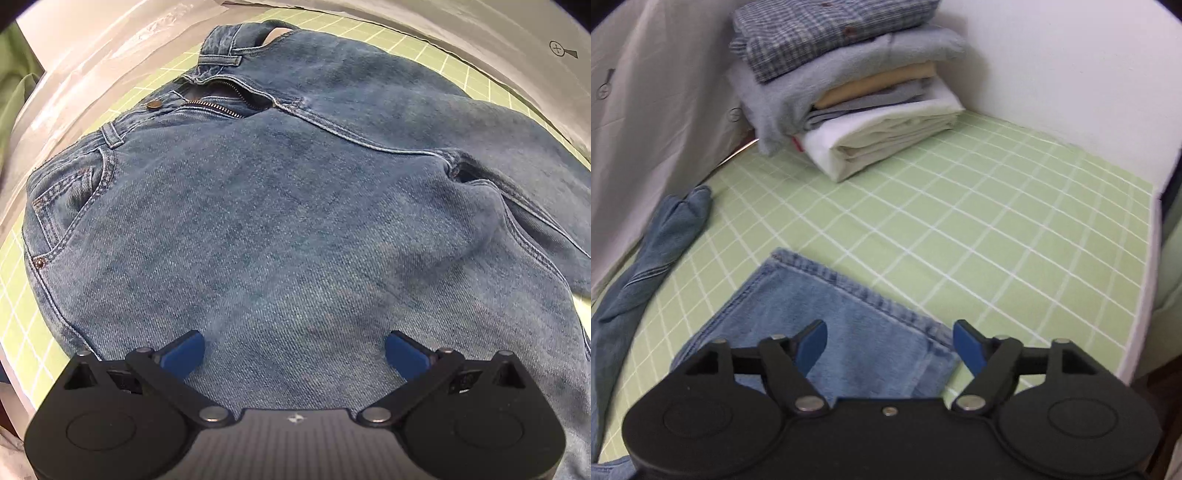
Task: Fold clothes
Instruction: 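Reach the open right gripper toward the hem of one jeans leg, then grasp the leg hem with the right gripper and lift it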
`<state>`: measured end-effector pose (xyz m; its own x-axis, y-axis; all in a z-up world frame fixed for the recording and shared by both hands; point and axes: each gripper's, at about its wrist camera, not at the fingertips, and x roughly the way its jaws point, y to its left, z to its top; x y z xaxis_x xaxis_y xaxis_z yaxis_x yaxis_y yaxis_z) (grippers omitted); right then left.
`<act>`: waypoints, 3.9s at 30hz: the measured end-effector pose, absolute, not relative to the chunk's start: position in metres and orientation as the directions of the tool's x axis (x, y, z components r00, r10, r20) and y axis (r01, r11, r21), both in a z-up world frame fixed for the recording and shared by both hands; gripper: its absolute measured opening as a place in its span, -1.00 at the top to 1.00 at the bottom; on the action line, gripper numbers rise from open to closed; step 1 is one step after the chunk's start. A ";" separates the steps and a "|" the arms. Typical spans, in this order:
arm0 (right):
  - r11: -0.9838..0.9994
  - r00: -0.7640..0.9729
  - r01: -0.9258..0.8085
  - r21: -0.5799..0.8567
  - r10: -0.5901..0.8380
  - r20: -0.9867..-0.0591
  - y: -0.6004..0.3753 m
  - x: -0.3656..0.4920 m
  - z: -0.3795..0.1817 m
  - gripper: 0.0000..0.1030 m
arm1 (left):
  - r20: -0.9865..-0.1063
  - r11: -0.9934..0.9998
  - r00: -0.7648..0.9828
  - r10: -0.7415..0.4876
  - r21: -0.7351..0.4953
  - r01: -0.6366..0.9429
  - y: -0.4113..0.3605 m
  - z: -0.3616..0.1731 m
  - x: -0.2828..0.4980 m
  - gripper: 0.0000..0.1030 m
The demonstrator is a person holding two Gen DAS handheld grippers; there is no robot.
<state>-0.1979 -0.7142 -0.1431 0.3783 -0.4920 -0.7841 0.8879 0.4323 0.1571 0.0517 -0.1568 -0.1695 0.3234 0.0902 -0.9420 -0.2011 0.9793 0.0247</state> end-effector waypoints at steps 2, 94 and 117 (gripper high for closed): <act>0.513 0.428 0.843 0.162 -0.457 -0.779 -0.720 -0.177 -0.149 -0.61 | -0.943 0.979 0.321 0.091 0.025 -0.203 -0.157 -0.169 0.052 -1.00; 0.518 0.518 0.822 0.235 -0.510 -0.687 -0.818 0.006 -0.147 -0.01 | -0.923 0.956 0.360 0.136 0.026 -0.294 -0.146 -0.157 0.081 -1.00; 0.886 0.579 0.391 -0.248 -0.446 -0.682 -0.738 0.159 -0.177 0.88 | -0.925 0.953 0.354 0.137 0.025 -0.303 -0.148 -0.160 0.078 -1.00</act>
